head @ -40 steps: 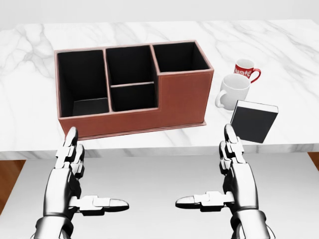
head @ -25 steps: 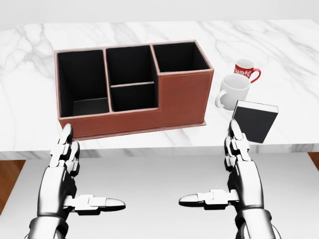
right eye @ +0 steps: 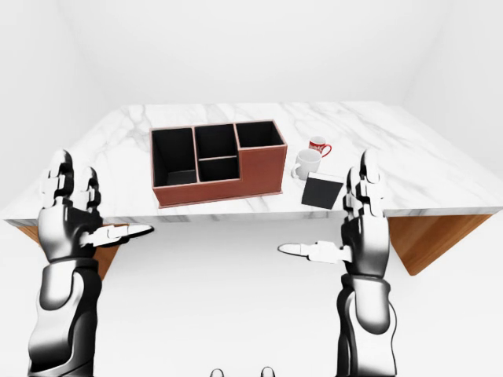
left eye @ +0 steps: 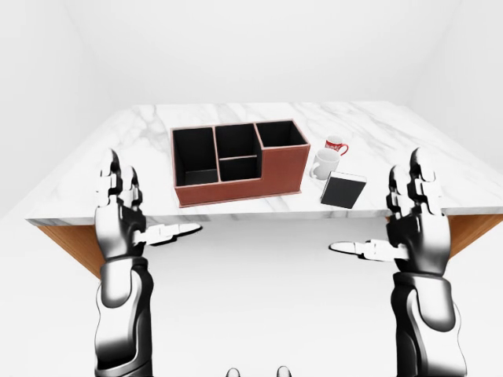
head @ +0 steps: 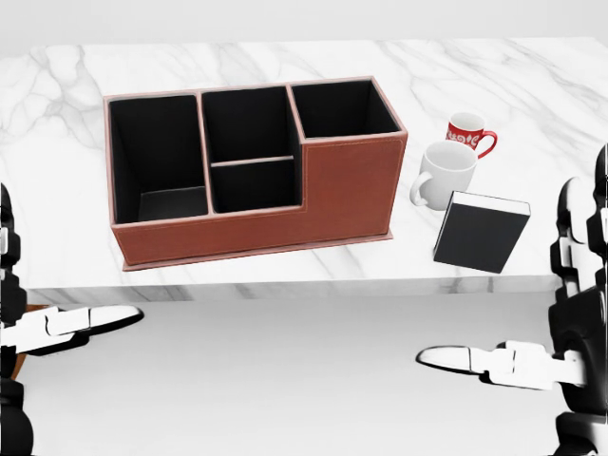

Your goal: Pick up the book and place it in the right compartment of the caddy.

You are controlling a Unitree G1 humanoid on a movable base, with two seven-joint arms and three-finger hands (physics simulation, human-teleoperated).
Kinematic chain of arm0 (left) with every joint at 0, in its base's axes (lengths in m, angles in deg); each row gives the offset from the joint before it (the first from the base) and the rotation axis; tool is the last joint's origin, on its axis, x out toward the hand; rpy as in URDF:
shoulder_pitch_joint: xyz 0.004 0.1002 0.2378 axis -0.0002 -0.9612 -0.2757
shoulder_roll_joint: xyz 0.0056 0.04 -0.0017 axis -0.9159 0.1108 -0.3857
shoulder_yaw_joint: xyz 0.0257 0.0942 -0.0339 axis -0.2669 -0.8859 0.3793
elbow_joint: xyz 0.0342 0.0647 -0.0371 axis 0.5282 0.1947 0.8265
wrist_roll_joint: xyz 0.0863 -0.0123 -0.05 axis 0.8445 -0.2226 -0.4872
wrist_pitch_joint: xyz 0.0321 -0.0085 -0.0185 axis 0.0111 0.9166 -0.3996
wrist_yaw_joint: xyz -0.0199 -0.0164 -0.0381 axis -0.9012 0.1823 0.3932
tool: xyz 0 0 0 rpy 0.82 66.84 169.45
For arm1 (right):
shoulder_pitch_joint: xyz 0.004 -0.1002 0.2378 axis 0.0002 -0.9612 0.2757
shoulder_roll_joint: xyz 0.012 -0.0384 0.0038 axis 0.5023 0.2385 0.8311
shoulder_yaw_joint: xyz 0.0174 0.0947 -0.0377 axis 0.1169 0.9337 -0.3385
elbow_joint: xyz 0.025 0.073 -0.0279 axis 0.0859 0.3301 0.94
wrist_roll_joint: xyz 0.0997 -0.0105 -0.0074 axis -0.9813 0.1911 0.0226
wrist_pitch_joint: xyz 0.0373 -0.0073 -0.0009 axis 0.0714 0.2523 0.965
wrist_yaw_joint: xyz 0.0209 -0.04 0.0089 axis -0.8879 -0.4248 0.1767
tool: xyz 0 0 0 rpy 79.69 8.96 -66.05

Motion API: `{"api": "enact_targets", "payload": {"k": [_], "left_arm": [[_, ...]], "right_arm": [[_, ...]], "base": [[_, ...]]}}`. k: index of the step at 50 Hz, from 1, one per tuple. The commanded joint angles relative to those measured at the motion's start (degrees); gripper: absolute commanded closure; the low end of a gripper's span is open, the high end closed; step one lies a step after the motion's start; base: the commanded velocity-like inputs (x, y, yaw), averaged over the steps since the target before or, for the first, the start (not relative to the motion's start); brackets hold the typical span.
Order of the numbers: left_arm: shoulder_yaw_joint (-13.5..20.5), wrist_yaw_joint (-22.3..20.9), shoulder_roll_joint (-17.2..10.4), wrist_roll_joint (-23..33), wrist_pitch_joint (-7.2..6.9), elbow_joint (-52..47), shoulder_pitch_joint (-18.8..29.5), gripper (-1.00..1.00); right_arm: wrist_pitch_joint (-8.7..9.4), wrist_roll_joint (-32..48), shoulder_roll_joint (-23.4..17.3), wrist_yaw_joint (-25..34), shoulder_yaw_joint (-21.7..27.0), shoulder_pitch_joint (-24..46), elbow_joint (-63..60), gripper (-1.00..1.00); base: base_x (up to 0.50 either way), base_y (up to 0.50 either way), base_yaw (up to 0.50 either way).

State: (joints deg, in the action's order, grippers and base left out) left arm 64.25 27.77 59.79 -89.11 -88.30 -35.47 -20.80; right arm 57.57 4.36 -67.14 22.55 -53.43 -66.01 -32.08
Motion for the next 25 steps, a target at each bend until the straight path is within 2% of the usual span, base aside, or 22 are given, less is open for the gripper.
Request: {"api": "enact_targets", "payload": {"k": [1, 10, 18, 25], "left_arm": [[4.1, 3.6, -1.3, -4.7, 0.0, -4.3, 1.0, -1.0], [5.2, 5.7, -1.9, -5.8, 0.0, -4.1, 1.2, -1.0], [5.0, 5.9, -2.1, -5.5, 0.0, -2.8, 1.3, -1.0], [4.9, 5.7, -2.1, -5.6, 0.0, -2.7, 1.2, -1.0]], "right_arm": [[0.0, -1.7, 0.8, 1.8, 4.7, -2.5, -8.1, -1.0], [0.0, -2.1, 1.4, 2.8, 6.6, -3.3, -8.3, -1.0], [0.0, -1.3, 1.9, 3.2, 5.4, -4.0, -4.3, -1.0], [0.0, -1.1, 1.3, 3.1, 5.2, -3.5, -6.4, -1.0]], "base": [[0.0, 0.0, 0.0], [0.0, 0.0, 0.0], [0.0, 0.0, 0.0], [0.0, 0.0, 0.0]]}}
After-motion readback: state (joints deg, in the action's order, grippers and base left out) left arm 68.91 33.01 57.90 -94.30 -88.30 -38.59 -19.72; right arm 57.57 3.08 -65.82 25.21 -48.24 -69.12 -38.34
